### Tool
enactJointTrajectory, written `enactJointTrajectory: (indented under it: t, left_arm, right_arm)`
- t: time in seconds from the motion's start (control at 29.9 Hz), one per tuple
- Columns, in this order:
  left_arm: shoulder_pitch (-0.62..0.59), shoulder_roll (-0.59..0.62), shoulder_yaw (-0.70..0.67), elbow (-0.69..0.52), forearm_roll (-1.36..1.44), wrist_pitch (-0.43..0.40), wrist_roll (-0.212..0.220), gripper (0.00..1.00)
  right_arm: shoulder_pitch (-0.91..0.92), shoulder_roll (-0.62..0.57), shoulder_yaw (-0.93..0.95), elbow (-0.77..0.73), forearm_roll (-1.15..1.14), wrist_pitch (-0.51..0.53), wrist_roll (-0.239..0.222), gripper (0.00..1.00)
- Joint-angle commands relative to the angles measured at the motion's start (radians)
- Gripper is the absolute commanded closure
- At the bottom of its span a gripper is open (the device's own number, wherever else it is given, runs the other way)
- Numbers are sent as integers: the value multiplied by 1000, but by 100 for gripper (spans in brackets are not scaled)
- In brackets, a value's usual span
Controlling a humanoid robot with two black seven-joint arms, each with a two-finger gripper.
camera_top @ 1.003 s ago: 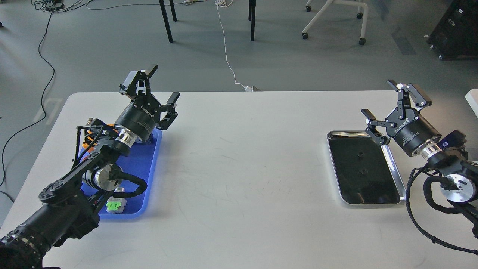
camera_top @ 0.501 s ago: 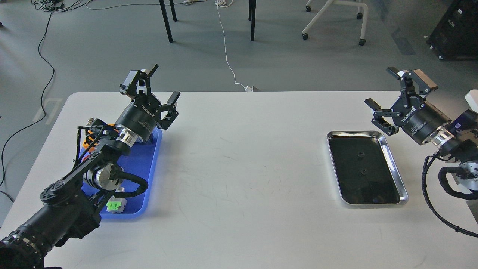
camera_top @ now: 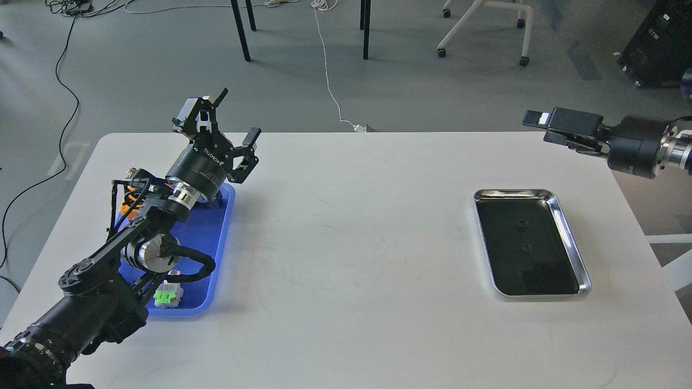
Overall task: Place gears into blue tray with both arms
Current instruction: 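Move the right gripper over the metal tray, then lower the right gripper and grasp the small black part in the metal tray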
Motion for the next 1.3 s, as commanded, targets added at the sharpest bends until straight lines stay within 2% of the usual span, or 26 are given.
enactJointTrajectory:
  t: [0.0, 0.17, 0.33, 0.64, 0.84, 1.04, 1.27]
  left_arm:
    - [0, 4, 1, -4, 0, 2, 0, 0]
    - [0, 11, 3, -6, -2, 2, 0, 0]
    - [-2, 3, 3, -6, 0, 3, 2, 0]
    - [-2, 6, 3, -6, 0, 3, 2, 0]
    - [-2, 8, 3, -6, 0, 3, 2, 0]
    - [-2, 6, 3, -6, 0, 3, 2, 0]
    - [-2, 4, 3, -6, 0, 3, 2, 0]
  right_arm:
    - [28, -1, -75, 13, -269, 0, 0, 1]
    - [172, 8, -289, 0, -472, -2, 0, 2]
    - [243, 83, -442, -62, -524, -15, 0, 3]
    - [249, 226, -514, -229, -558, -103, 0, 4]
    - [234, 297, -524, -307, -544, -115, 0, 5]
    - [203, 317, -524, -355, -540, -115, 0, 8]
    - [165, 318, -524, -373, -534, -115, 0, 20]
